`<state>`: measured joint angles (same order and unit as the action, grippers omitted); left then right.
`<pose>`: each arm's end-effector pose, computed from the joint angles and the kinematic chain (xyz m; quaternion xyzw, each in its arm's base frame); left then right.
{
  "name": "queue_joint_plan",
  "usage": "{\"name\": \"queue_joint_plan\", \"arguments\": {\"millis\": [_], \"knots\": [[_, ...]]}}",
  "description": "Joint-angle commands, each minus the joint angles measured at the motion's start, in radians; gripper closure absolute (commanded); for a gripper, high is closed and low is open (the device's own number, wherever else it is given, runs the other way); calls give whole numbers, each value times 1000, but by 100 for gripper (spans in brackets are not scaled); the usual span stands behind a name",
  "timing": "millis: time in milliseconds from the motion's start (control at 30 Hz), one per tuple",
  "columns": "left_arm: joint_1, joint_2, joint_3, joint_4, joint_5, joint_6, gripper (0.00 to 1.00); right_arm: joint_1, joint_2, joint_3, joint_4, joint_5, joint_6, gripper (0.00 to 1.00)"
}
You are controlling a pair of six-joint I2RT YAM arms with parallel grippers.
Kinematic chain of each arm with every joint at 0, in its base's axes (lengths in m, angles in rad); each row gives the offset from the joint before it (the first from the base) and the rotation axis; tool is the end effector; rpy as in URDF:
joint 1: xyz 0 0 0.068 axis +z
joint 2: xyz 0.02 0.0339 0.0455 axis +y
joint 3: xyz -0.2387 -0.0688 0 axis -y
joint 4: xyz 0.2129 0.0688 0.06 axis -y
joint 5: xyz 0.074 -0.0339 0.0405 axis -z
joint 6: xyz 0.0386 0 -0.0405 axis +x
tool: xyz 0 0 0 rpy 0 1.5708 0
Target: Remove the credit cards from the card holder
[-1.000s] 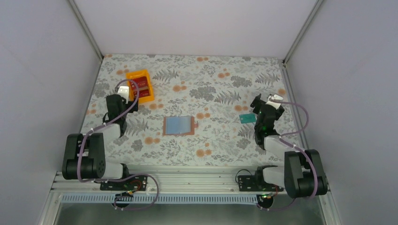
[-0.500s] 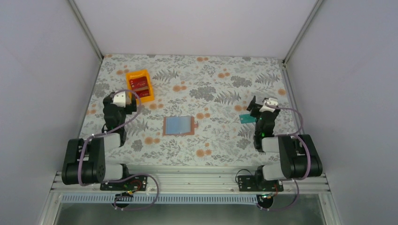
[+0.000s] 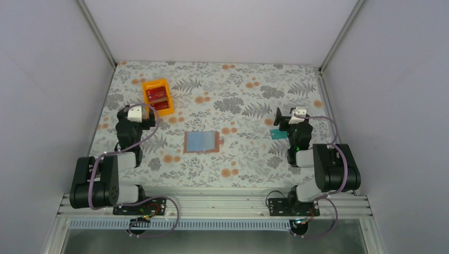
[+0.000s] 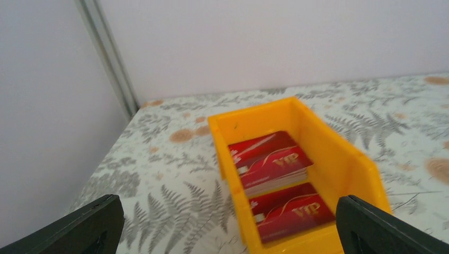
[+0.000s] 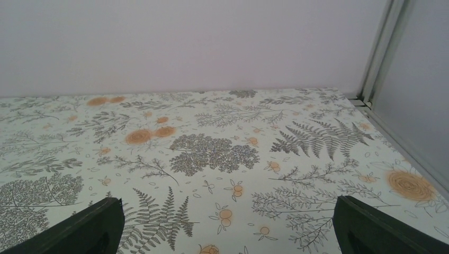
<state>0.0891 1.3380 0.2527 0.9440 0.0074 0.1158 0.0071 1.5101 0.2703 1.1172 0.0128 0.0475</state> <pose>0.2279 0.0201 0.1696 0.0125 0.7552 0.0643 0.6523 0.2432 0.0012 0.1561 0.0194 0.7488 0.0133 0.6623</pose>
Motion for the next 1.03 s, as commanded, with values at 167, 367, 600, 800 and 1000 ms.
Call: {"name": "queue_joint_plan", "arguments": {"millis": [167, 367, 600, 800, 1000], "knots": [[-70, 232, -107, 523, 62, 26, 0, -10, 2, 22, 25, -40, -28, 0], [-77, 213, -9, 302, 8, 8, 0, -16, 3, 27, 17, -54, -27, 0], [-77, 214, -3, 284, 8, 4, 0, -21, 3, 30, 10, -65, -27, 0], [-77, 213, -2, 285, 7, 4, 0, -20, 5, 30, 9, -66, -28, 0], [-77, 213, -3, 285, 8, 5, 0, -24, 5, 32, 7, -73, -27, 0]]}}
